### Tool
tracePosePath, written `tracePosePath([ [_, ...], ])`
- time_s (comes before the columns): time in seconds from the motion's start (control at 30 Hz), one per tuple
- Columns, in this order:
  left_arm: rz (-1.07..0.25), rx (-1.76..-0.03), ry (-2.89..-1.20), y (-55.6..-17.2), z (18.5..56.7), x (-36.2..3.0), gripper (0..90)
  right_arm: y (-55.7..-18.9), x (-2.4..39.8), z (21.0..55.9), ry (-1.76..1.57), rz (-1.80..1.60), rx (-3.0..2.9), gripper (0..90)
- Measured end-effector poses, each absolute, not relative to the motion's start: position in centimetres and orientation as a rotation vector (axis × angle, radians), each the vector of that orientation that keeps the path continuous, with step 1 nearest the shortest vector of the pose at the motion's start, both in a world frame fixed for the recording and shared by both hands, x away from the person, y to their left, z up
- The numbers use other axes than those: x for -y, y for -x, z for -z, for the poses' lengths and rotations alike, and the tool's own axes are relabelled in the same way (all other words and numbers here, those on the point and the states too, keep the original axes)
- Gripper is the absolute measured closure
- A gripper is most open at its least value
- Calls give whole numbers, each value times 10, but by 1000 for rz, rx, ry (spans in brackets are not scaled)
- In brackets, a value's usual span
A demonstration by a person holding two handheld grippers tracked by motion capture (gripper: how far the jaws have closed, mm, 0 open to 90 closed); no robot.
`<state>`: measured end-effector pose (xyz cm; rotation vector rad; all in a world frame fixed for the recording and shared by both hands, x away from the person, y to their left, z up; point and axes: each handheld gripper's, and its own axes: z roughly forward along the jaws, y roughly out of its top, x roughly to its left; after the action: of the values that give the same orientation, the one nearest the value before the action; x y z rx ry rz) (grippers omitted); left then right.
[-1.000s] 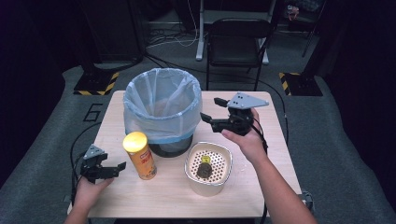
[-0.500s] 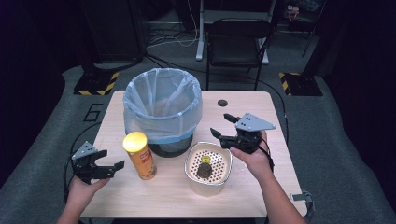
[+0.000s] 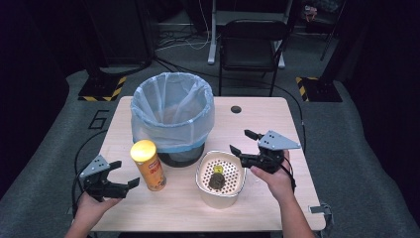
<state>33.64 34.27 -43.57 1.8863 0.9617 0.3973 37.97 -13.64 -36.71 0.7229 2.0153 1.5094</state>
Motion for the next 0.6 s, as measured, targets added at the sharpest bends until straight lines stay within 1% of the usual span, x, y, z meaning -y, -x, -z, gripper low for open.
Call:
tracePosePath([
  [0.07,-376,-962,-1881,-338,436,-337,2,-379,140,368,-737,-1515,-2006,281],
  [0.17,-383,-936,-1914,-342,438,-330,2,-377,145,369,-756,-1539,-1971,282],
  [0.5,-341,-927,-1935,-354,452,-310,3,-374,156,368,-783,-1557,-1946,282],
  [0.57,-341,-922,-1943,-356,455,-307,3,-374,157,369,-779,-1557,-1943,282],
  [0.6,-365,-908,-1958,-358,457,-307,3,-373,157,370,-786,-1556,-1943,282],
])
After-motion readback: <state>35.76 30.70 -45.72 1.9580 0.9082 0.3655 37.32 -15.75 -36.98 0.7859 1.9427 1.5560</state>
